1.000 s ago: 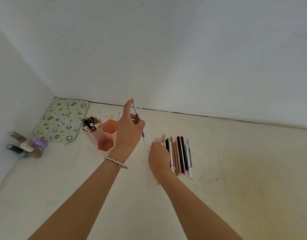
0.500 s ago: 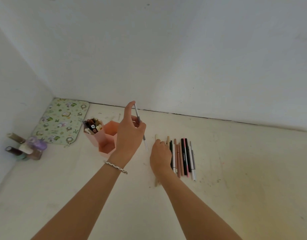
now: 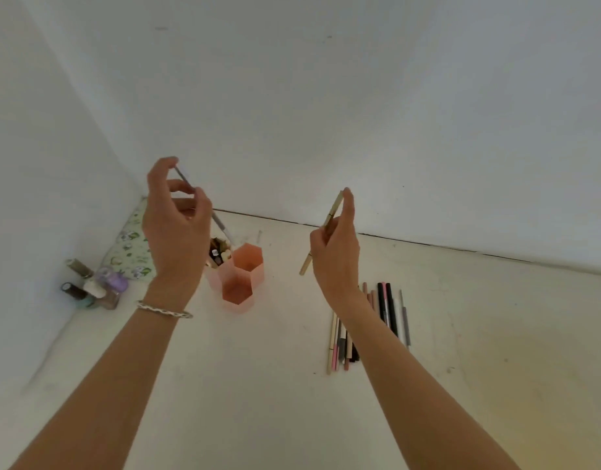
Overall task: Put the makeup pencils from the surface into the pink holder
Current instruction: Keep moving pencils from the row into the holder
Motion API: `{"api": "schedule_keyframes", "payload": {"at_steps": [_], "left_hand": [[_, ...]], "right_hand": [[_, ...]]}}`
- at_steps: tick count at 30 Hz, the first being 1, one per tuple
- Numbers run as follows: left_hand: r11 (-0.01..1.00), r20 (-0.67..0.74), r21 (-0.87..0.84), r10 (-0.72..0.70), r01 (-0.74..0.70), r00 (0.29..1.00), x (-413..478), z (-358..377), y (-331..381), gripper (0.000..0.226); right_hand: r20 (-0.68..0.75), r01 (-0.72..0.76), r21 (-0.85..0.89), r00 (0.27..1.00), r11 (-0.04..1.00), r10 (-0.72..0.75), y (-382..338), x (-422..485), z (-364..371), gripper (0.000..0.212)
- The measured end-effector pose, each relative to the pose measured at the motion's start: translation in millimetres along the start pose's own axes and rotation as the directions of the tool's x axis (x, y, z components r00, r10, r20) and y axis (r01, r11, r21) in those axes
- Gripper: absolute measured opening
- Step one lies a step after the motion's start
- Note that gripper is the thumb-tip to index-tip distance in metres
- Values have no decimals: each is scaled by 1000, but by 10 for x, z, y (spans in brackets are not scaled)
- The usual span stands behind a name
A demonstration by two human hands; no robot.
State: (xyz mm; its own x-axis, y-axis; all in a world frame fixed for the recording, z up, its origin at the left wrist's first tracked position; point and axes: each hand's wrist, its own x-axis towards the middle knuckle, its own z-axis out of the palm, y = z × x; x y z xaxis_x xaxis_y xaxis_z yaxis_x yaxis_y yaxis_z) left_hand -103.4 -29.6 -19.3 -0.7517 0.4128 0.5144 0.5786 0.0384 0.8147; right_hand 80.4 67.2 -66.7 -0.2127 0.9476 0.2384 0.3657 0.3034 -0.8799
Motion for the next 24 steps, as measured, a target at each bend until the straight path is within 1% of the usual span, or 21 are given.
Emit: {"api": "schedule_keyframes", "payload": {"at_steps": [2, 5, 6, 8, 10, 11, 12, 13, 15, 18, 21, 23, 24], "left_hand": [[998, -45, 59, -1, 4, 999, 88, -159, -123, 38], [989, -18, 147, 5, -3, 1000, 46, -226, -296, 39], [985, 6, 172, 12, -13, 1000, 7, -223, -350, 39], [975, 97, 223, -5, -17, 995, -87, -207, -461, 39], [953, 191, 299, -18, -41, 981, -191, -187, -544, 29], [932, 214, 353, 9, -86, 977, -227, -197, -581, 20], [906, 225, 401, 45, -134, 973, -252, -206, -596, 18], [889, 214, 429, 73, -161, 974, -257, -232, -624, 20], [895, 142, 423, 87, -140, 986, -202, -319, -636, 22], [942, 61, 333, 13, -32, 998, -80, -443, -577, 28], [972, 40, 234, -19, 10, 999, 11, -514, -495, 28], [980, 25, 199, -36, 31, 999, 25, -534, -467, 29], [982, 20, 186, -47, 42, 999, 18, -531, -459, 29]], "right_hand": [[-27, 64, 80, 998, 995, -62, -125, 48, 56, 80], [-25, 141, 145, 990, 979, -139, -258, 47, 175, 76], [-31, 168, 157, 986, 973, -165, -291, 35, 213, 75], [-43, 207, 172, 978, 963, -203, -350, 8, 295, 74], [-56, 222, 188, 975, 957, -216, -394, -17, 361, 73], [-59, 229, 195, 973, 954, -222, -421, -32, 405, 73], [-59, 238, 202, 971, 950, -231, -441, -45, 441, 73], [-53, 246, 213, 969, 946, -240, -474, -63, 488, 73], [-32, 257, 233, 966, 938, -257, -541, -94, 606, 72], [30, 270, 199, 959, 942, -282, -596, -149, 794, 69], [163, 308, 75, 934, 948, -317, -534, -240, 927, 64], [273, 310, -19, 916, 951, -293, -477, -309, 982, 57], [308, 333, -62, 903, 941, -300, -450, -342, 991, 50]]}}
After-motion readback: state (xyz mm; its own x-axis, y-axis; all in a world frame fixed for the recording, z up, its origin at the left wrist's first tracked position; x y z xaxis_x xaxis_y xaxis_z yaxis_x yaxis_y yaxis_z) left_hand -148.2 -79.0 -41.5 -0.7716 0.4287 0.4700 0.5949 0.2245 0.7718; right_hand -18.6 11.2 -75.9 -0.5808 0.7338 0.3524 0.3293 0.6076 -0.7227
